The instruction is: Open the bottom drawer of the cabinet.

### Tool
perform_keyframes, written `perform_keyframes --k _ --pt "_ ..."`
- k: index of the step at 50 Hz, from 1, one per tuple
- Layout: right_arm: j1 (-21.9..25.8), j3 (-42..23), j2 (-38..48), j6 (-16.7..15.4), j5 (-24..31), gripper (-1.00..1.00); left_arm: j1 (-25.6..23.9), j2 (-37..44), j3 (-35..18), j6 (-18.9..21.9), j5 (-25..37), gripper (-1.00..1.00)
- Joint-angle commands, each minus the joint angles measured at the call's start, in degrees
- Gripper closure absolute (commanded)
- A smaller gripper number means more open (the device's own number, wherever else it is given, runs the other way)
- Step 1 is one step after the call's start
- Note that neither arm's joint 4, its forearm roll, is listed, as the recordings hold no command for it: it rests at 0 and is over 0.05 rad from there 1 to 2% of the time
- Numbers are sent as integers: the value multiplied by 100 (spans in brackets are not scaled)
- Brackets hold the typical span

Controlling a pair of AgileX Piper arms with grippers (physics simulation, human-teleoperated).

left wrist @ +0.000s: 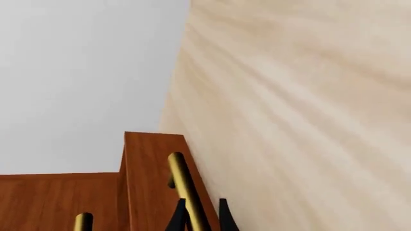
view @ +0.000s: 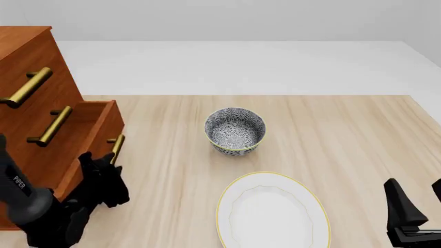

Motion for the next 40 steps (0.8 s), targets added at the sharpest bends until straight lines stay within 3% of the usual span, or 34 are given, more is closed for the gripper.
perform_keyframes --k 1,20,32,33,40 --pt "1 0 -1 1 0 -100 -520 825 -792 24 1 100" --pt "0 0 2 -2 -1 -100 -806 813 -862 -38 2 100" --pt "0 0 1 1 0 -100 -719 817 -759 -168 2 100" --pt "0 0 -2 1 1 -100 -719 817 -759 -168 2 -100" --pt "2 0 5 2 -2 -100 -848 -14 -228 -356 1 -100"
